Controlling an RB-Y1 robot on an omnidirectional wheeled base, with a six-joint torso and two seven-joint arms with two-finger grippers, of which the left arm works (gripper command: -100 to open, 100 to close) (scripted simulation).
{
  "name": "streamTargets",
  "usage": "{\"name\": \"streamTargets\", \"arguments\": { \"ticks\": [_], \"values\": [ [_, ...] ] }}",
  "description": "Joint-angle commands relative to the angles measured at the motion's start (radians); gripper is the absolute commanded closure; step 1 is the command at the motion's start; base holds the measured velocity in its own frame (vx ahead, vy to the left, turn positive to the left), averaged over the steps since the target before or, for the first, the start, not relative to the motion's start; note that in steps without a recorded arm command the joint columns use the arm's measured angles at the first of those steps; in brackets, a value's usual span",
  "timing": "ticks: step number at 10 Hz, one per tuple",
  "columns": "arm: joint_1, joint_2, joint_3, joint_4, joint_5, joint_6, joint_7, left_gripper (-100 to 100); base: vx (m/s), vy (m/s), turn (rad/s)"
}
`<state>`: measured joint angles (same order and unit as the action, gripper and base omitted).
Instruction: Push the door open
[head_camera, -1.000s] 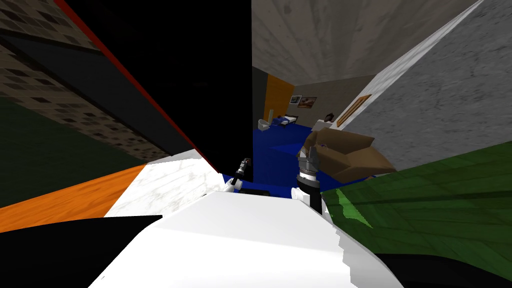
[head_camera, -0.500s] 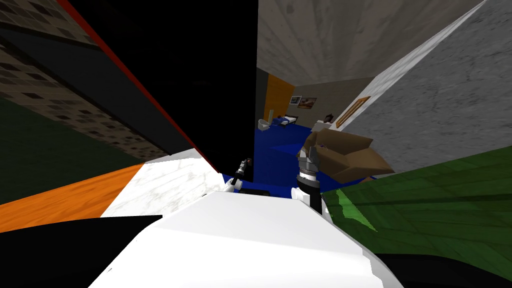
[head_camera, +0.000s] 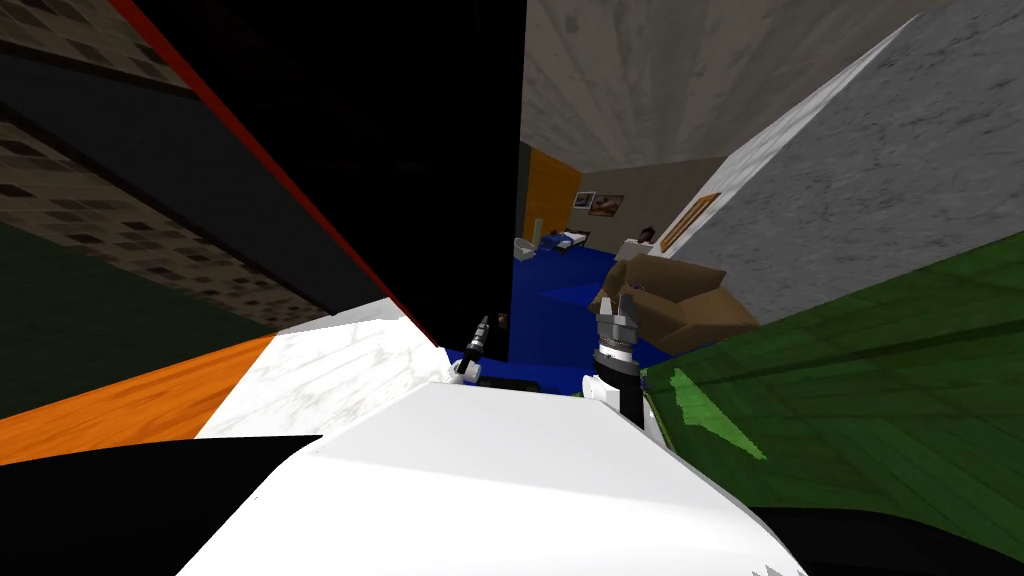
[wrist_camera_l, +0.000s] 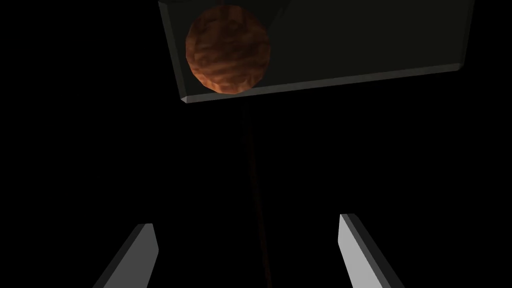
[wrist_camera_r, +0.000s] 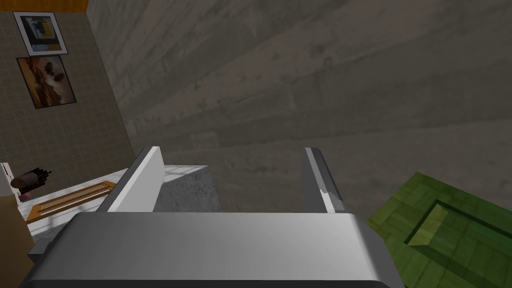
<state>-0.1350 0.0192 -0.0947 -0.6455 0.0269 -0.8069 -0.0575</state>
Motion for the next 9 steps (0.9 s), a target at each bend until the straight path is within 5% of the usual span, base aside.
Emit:
{"name": "streamTargets", "arguments": {
  "ticks": [1,5,9],
  "values": [
    [0.030,0.006,-0.020,-0.038,0.035,0.009,-0.028,-100,-0.074,0.052,-0.109],
    [0.101,-0.001,-0.068,-0.125,0.126,0.026,-0.094,-100,-0.100,0.012,-0.096],
    [0.168,-0.037,-0.114,-0.207,0.212,0.042,-0.156,-100,-0.094,-0.020,-0.087]
  ]
}}
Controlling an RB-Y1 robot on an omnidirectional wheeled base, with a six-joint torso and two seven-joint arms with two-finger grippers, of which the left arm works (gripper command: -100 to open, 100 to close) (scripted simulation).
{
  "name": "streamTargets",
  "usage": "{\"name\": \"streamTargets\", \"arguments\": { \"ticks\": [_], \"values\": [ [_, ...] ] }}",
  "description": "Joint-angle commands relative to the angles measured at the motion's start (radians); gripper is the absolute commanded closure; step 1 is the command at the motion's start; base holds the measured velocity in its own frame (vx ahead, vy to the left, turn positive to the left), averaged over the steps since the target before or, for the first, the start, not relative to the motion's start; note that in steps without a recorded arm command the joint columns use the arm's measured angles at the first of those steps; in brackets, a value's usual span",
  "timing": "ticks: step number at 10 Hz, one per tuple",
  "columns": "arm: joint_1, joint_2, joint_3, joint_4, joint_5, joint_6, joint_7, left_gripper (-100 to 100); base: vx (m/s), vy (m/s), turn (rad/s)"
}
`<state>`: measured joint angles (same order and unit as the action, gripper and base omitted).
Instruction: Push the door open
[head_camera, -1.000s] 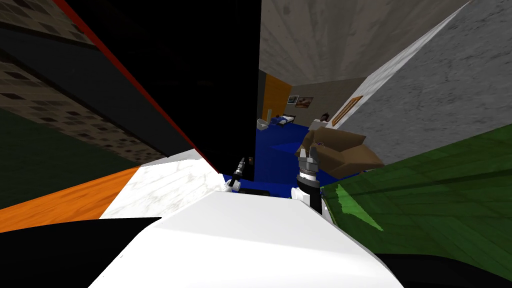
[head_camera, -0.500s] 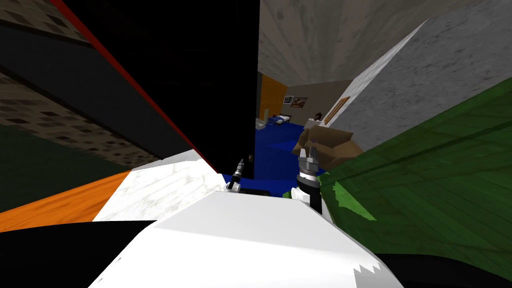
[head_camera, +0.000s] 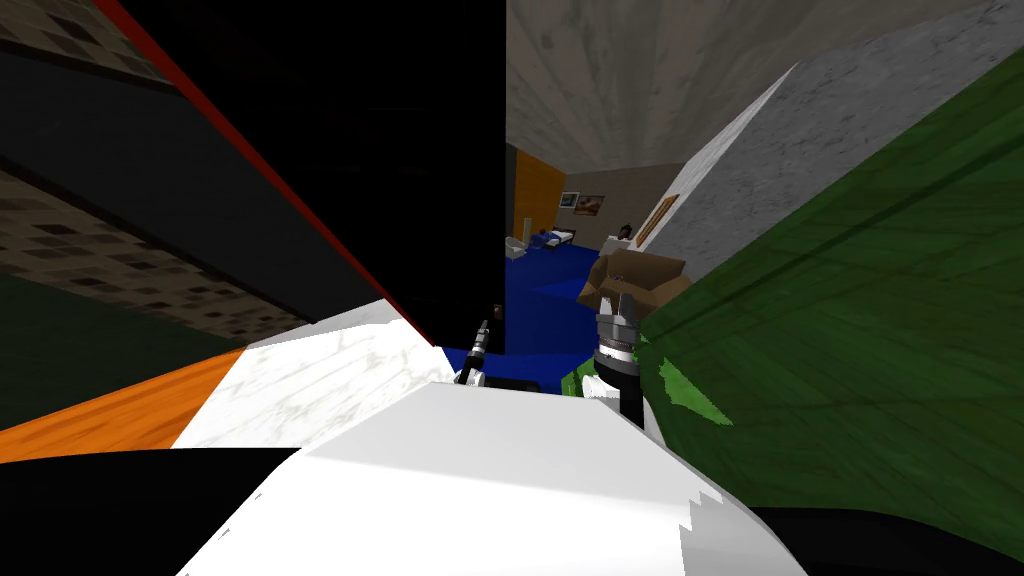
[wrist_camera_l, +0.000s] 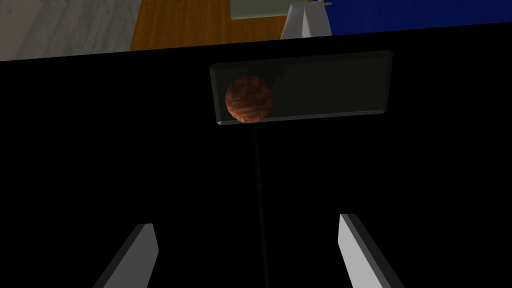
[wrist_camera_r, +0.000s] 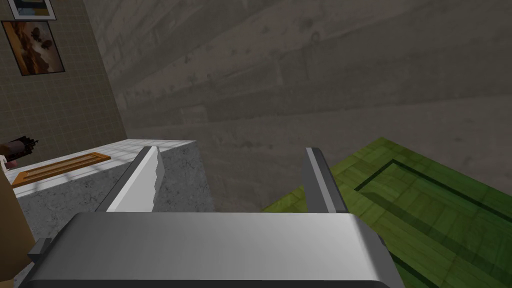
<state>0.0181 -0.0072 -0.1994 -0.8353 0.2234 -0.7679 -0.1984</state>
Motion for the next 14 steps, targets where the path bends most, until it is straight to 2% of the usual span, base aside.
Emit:
{"name": "streamTargets", "arguments": {
  "ticks": [1,2,3,5,6,8,10,11,12,14],
  "values": [
    [0.026,-0.021,-0.017,-0.031,0.030,0.006,-0.026,-100,-0.116,-0.084,-0.081],
    [0.019,-0.011,-0.011,-0.023,0.019,0.005,-0.015,-100,-0.050,-0.043,-0.007],
    [0.018,0.019,-0.009,-0.022,0.022,0.004,-0.020,-100,0.064,0.053,-0.029],
    [0.015,0.034,-0.004,-0.018,0.022,0.002,-0.023,-100,0.207,0.037,-0.030],
    [0.013,0.034,-0.002,-0.015,0.023,0.001,-0.025,-100,0.239,-0.026,-0.025],
    [0.010,0.020,0.003,-0.011,0.023,-0.001,-0.027,-100,0.229,-0.036,-0.020],
    [0.006,-0.020,0.008,-0.006,0.024,-0.004,-0.030,-100,0.186,-0.057,-0.011],
    [0.010,-0.007,0.007,-0.009,0.024,-0.002,-0.029,-100,0.067,-0.014,0.020],
    [0.010,-0.007,0.007,-0.009,0.024,-0.002,-0.029,100,-0.012,0.000,-0.016],
    [0.010,-0.007,0.007,-0.009,0.024,-0.002,-0.029,100,-0.021,0.006,-0.007]
  ]
}}
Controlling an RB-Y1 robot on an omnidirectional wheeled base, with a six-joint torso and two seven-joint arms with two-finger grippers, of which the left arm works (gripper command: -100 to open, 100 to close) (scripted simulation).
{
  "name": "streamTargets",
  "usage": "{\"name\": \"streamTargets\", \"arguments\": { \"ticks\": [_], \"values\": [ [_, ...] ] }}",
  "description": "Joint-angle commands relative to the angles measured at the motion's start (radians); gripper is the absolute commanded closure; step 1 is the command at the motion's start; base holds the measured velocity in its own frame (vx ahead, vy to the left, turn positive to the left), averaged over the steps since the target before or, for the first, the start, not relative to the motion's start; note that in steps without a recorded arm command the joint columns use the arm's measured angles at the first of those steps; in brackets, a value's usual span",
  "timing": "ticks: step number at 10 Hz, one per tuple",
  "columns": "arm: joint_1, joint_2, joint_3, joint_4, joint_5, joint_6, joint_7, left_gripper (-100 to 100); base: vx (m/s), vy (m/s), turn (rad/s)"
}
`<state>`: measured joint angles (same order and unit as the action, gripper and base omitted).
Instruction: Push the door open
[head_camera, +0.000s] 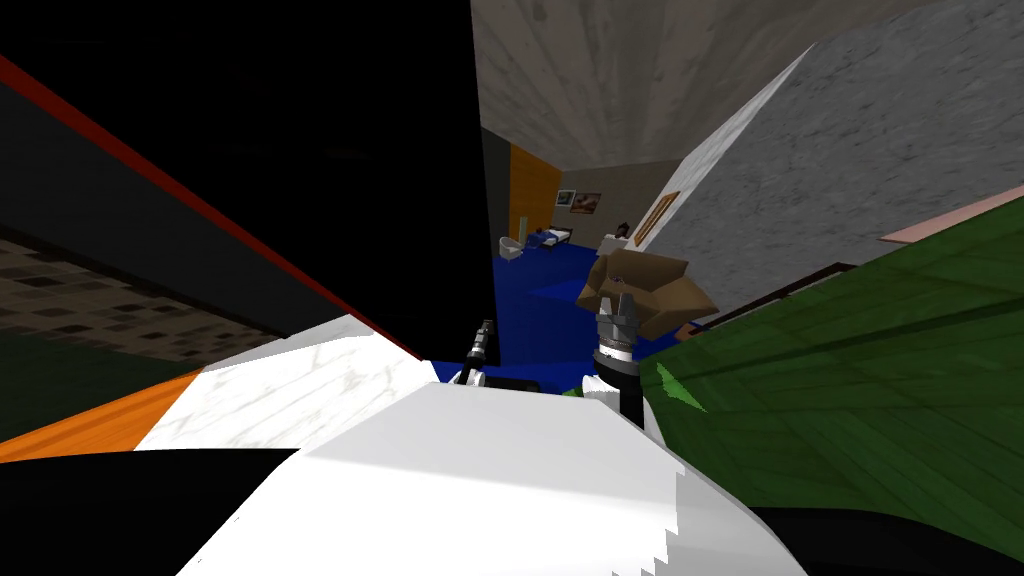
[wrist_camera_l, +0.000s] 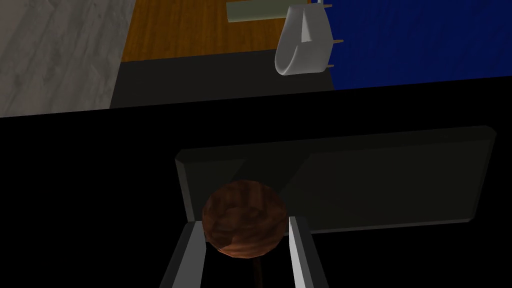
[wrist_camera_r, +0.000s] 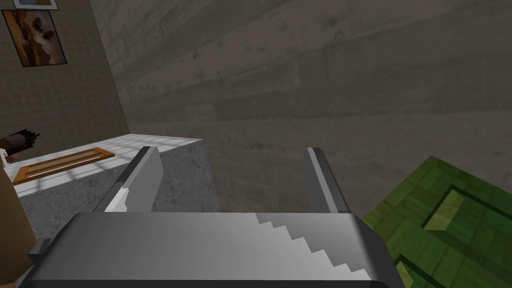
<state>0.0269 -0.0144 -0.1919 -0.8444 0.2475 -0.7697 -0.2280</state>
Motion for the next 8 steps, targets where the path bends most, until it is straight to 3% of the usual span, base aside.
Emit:
{"name": "streamTargets", "arguments": {
  "ticks": [1,3,4,7,8],
  "values": [
    [0.001,0.000,0.000,0.000,0.000,0.000,0.000,100,-0.012,0.002,0.000],
    [0.001,0.000,0.000,0.000,0.000,0.000,0.000,100,-0.003,0.000,0.001],
    [0.000,0.024,0.016,0.002,0.008,0.000,-0.006,100,0.119,-0.009,0.040],
    [-0.003,0.042,0.046,0.002,0.023,-0.001,-0.017,100,0.204,-0.026,0.073],
    [0.011,0.047,0.003,-0.001,0.033,-0.004,-0.028,-100,0.079,0.002,0.127]
  ]
}}
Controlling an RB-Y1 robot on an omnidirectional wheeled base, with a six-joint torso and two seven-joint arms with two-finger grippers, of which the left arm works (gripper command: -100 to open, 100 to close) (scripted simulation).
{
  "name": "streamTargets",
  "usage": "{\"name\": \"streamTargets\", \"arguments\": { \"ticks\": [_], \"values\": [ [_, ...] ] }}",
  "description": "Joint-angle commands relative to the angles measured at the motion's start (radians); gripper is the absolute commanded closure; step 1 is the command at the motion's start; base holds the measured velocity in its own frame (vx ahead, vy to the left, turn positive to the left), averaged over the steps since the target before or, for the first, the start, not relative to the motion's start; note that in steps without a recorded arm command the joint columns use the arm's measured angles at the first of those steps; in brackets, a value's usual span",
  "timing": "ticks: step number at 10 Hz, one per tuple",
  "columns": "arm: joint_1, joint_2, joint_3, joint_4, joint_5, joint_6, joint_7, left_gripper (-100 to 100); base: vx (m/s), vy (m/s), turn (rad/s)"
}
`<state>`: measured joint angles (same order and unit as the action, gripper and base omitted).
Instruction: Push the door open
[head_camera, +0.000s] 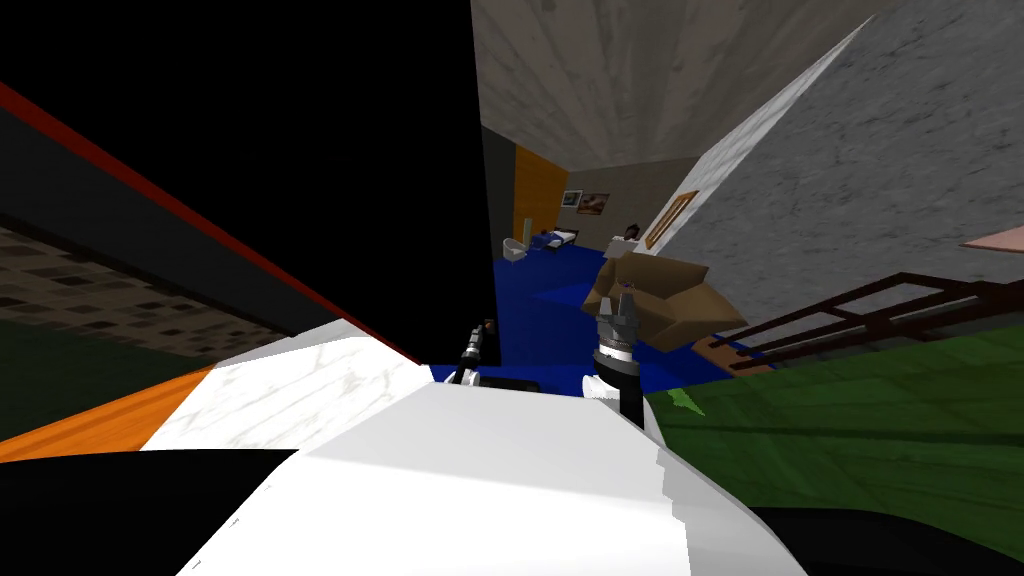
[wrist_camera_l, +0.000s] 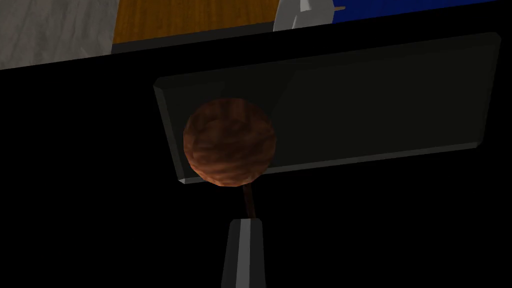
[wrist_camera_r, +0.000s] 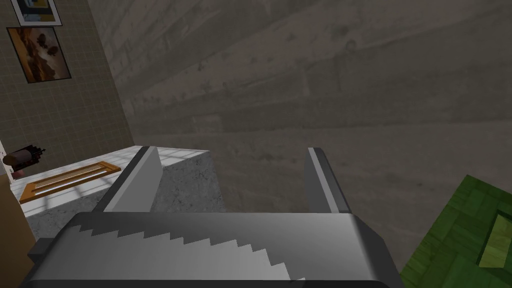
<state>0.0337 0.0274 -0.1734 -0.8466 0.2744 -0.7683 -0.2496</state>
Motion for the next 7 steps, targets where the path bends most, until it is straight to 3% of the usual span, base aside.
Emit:
{"name": "streamTargets", "arguments": {
  "ticks": [1,4,6,7],
  "values": [
    [0.011,0.010,-0.034,-0.004,0.016,-0.008,-0.016,-100,-0.076,0.025,0.103],
    [0.039,0.016,-0.105,-0.027,0.052,-0.020,-0.052,-100,-0.098,0.026,0.103],
    [0.060,0.008,-0.159,-0.043,0.080,-0.029,-0.080,-100,-0.100,0.025,0.117],
    [0.060,0.008,-0.159,-0.043,0.080,-0.029,-0.080,-100,-0.058,0.012,0.036]
  ]
}}
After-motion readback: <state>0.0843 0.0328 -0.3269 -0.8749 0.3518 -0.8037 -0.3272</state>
